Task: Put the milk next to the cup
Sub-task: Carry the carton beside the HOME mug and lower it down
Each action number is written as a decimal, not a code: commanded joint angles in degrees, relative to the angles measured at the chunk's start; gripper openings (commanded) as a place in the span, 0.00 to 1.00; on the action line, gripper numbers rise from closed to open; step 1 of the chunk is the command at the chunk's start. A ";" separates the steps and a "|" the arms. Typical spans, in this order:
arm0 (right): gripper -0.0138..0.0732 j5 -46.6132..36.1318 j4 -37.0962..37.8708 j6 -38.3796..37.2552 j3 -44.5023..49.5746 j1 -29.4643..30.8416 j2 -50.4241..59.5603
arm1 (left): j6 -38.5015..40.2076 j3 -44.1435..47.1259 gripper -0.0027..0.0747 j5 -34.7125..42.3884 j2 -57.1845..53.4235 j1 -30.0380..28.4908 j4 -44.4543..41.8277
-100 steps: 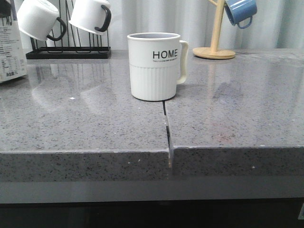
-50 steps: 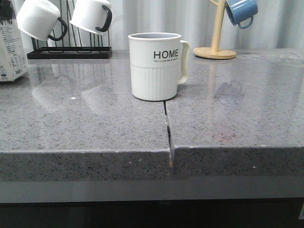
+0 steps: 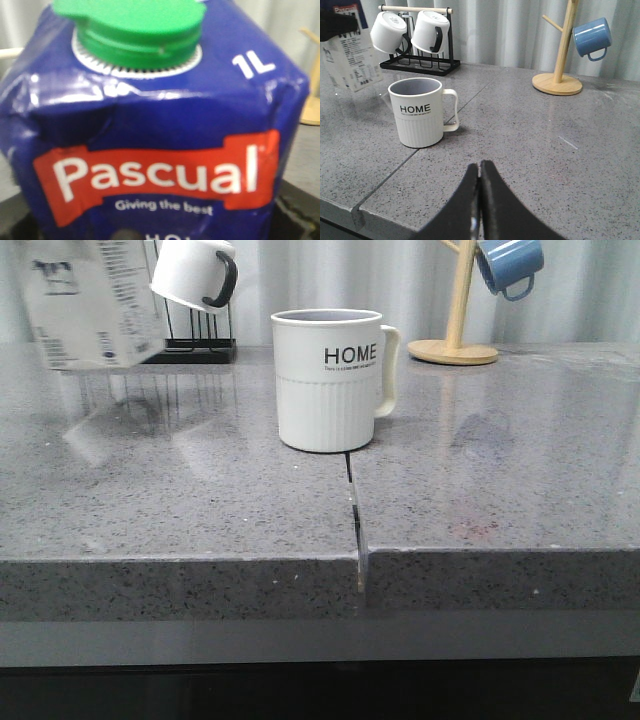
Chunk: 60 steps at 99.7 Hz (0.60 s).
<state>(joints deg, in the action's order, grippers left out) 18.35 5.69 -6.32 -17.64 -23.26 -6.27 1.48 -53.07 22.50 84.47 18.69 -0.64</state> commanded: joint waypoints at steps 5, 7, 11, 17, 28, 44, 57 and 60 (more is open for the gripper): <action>0.08 -4.15 0.01 0.26 -1.54 0.21 -0.49 | -5.82 -1.77 0.06 3.76 -2.34 6.06 5.85; 0.08 -4.15 0.01 0.26 -1.54 0.21 -0.49 | -5.95 -1.77 0.06 3.64 -2.34 6.88 6.54; 0.08 -4.15 0.01 0.26 -1.54 0.21 -0.49 | -5.95 -1.77 0.06 3.64 -2.24 8.44 7.02; 0.08 -4.15 0.01 0.26 -1.54 0.21 -0.49 | -6.12 -1.77 0.06 3.64 -2.22 10.24 7.02; 0.08 -4.15 0.01 0.26 -1.54 0.21 -0.49 | -6.89 -1.77 0.06 3.64 -1.36 12.22 8.37; 0.08 -4.15 0.01 0.26 -1.54 0.21 -0.49 | -8.46 -1.77 0.06 5.46 1.77 13.44 8.48; 0.08 -4.15 0.01 0.26 -1.54 0.21 -0.49 | -8.46 -1.77 0.06 6.30 4.35 13.49 8.98; 0.08 -4.15 0.01 0.26 -1.54 0.21 -0.49 | -8.46 -1.77 0.06 6.30 4.80 13.49 8.98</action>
<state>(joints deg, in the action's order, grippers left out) 18.35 5.69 -6.32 -17.64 -23.26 -6.27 -6.95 -53.07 23.12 90.16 31.64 7.61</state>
